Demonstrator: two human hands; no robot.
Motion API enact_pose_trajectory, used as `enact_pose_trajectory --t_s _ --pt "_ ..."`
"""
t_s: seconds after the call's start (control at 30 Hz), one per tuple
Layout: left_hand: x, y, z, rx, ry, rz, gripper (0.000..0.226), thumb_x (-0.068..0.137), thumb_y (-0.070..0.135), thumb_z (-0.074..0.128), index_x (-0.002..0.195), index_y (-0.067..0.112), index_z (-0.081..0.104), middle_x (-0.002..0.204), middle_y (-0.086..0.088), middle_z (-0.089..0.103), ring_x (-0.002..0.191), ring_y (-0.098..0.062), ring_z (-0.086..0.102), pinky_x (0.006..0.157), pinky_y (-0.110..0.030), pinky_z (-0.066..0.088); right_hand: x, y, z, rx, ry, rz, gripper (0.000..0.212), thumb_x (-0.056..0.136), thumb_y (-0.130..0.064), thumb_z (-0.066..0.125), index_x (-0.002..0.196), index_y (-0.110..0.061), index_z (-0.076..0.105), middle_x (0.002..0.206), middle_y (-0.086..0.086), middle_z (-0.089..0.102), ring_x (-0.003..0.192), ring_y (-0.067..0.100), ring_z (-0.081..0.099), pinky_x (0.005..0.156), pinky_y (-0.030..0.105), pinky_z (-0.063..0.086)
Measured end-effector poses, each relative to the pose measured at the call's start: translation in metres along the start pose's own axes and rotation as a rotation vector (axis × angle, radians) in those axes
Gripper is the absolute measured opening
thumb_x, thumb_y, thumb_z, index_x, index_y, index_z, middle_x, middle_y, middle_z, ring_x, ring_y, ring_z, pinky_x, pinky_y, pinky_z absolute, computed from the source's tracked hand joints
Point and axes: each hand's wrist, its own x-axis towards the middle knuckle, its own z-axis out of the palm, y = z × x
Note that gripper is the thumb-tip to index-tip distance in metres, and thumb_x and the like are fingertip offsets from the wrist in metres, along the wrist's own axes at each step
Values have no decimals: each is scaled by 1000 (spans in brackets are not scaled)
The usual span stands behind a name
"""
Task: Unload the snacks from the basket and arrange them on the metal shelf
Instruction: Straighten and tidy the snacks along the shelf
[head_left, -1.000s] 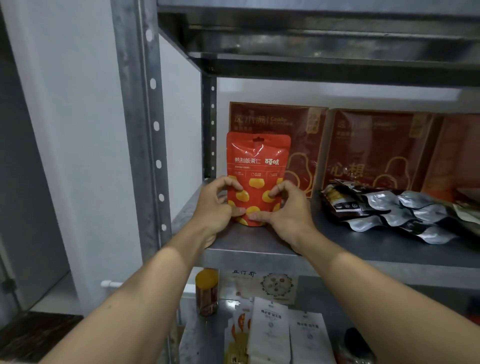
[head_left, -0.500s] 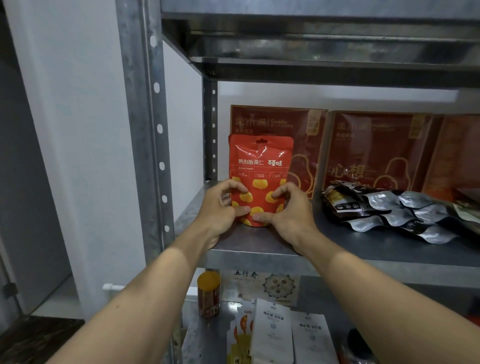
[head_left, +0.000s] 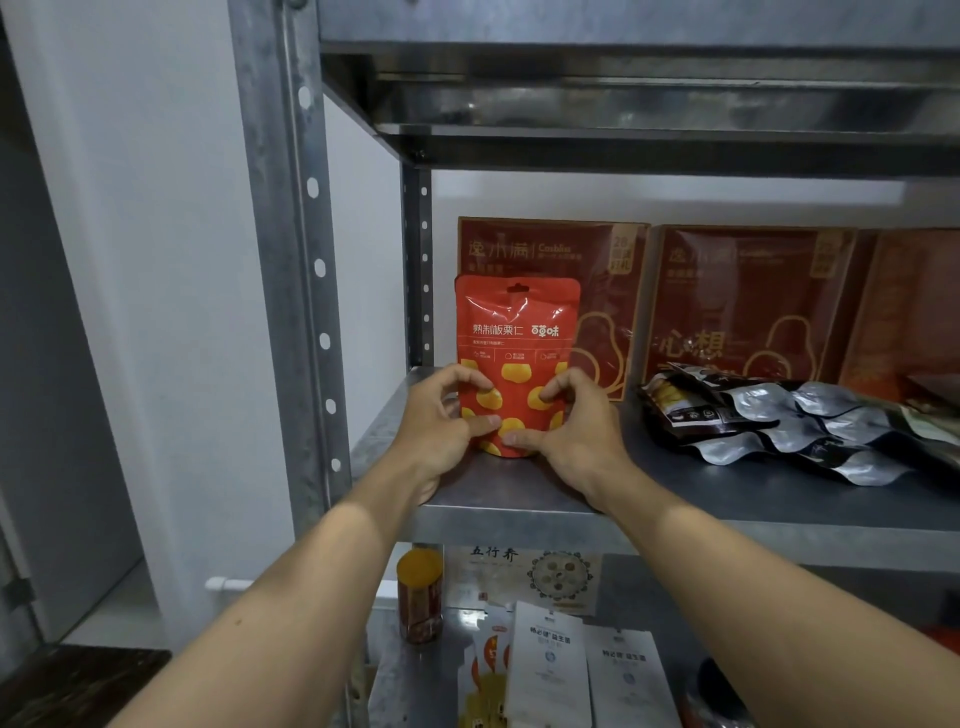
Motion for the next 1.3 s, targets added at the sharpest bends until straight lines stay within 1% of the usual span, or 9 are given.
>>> enact_pose_trajectory --t_s 0.17,0.3,0.43,0.57,0.63,0.8,1.03,1.17,1.3 --pt "1 -3 -3 39 35 19 33 79 -4 73 98 20 62 118 4 58 110 -11 55 69 -18 53 -3 -5 -3 -68 55 17 60 53 -27 96 93 -20 51 108 -3 59 104 17 55 86 33 50" --pt "-3 2 -1 125 82 43 37 78 -3 75 98 24 61 127 1 53 118 -14 49 63 -10 49 -12 -9 -17 -123 133 23 54 63 -35 90 99 -24 51 112 -4 56 109 16 52 93 32 45" --pt "-15 10 0 328 169 104 38 75 9 81 94 34 61 127 2 47 123 -19 44 98 -36 47 -24 -15 -45 -185 133 -7 46 76 -33 81 113 -22 56 119 -2 56 115 18 52 99 31 43" --pt "-41 24 18 329 113 151 31 77 16 80 95 31 59 122 1 54 111 -17 53 82 -26 51 -35 -15 -80 -271 78 34 59 83 -35 75 135 -18 52 135 1 55 126 21 49 105 35 42" --pt "-53 32 36 305 119 117 29 77 16 80 93 32 61 119 2 57 103 -17 58 84 -33 54 -44 -14 -100 -289 48 60 62 84 -37 74 139 -20 50 139 0 53 128 22 49 106 38 43" --pt "-75 51 88 244 102 67 25 80 14 77 92 33 65 113 6 60 97 -11 57 72 -20 45 -59 -9 -159 -286 -3 46 57 83 -34 75 134 -22 53 122 5 63 116 27 58 94 34 48" --pt "-72 57 135 281 30 101 24 84 8 73 96 27 65 107 2 63 84 -11 53 66 -5 44 -51 0 -208 -337 16 75 61 85 -35 73 138 -15 49 135 9 57 125 29 51 96 36 43" --pt "-46 49 153 343 11 125 21 84 10 74 91 28 64 94 7 65 91 -12 59 73 -10 44 -33 7 -215 -337 35 105 62 90 -41 67 140 -10 48 137 10 55 129 29 48 97 36 41" --pt "-12 37 176 363 -37 40 14 89 25 70 102 23 65 91 5 62 87 -11 58 73 -18 41 -5 22 -214 -305 61 211 43 94 -47 58 106 -6 66 109 13 66 112 33 58 81 32 41"
